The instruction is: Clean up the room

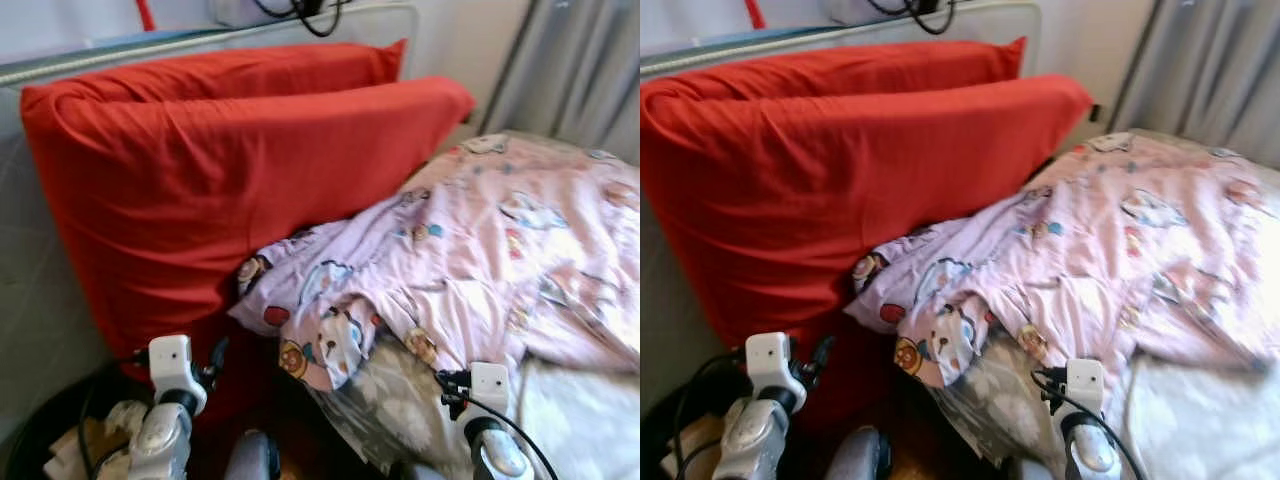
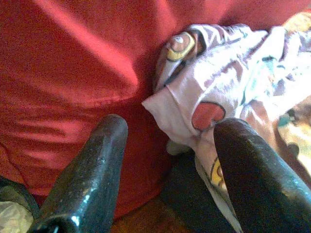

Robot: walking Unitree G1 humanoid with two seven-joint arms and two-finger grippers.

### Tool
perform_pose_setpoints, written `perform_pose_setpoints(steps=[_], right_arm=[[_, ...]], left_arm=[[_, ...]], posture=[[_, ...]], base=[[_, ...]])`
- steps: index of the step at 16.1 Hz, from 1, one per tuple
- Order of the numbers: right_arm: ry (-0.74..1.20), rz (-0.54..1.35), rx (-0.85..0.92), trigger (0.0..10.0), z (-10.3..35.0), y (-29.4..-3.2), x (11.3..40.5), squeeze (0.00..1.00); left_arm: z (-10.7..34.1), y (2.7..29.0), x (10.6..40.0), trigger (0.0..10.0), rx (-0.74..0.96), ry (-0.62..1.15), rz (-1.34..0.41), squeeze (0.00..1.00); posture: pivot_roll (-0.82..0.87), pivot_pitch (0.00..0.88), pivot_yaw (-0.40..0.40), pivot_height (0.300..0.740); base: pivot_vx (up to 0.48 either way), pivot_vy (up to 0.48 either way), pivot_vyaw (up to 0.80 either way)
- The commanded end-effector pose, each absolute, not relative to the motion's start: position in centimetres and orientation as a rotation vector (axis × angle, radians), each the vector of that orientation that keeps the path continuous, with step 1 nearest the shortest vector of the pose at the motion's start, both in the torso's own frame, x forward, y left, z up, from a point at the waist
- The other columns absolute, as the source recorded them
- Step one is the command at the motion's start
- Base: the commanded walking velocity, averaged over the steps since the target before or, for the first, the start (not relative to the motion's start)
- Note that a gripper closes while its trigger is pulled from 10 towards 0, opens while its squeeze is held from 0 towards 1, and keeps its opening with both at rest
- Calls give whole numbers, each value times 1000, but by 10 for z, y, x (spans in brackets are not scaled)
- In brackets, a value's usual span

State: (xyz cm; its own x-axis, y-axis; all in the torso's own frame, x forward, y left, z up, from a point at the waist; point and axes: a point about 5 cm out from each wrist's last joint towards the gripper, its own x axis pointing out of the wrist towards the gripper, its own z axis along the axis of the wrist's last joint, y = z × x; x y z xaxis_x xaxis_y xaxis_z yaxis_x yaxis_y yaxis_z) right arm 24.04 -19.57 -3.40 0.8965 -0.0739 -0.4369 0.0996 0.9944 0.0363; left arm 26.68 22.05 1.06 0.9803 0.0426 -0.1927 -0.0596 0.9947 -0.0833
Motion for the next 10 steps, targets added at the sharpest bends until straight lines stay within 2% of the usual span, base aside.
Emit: perform_pose_setpoints(steps=[1, 2, 5, 10], right_arm=[[439, -109, 68, 10000, -32, -199, 243, 0], [431, -114, 78, 10000, -30, -199, 245, 0], [428, -113, 91, 10000, -29, -198, 248, 0], [412, -99, 95, 10000, -27, -193, 250, 0]], left_arm=[[12, 221, 268, 10000, -87, 193, 39, 0], [12, 221, 269, 10000, -82, 196, 36, 0], [14, 220, 273, 10000, -80, 196, 30, 0], [15, 219, 274, 10000, -76, 197, 25, 0]], posture=[[76, 0, -29, 592], [76, 0, -29, 592], [77, 0, -27, 592], [78, 0, -23, 592]], base=[[0, 0, 0], [0, 0, 0], [0, 0, -573], [0, 0, 0]])
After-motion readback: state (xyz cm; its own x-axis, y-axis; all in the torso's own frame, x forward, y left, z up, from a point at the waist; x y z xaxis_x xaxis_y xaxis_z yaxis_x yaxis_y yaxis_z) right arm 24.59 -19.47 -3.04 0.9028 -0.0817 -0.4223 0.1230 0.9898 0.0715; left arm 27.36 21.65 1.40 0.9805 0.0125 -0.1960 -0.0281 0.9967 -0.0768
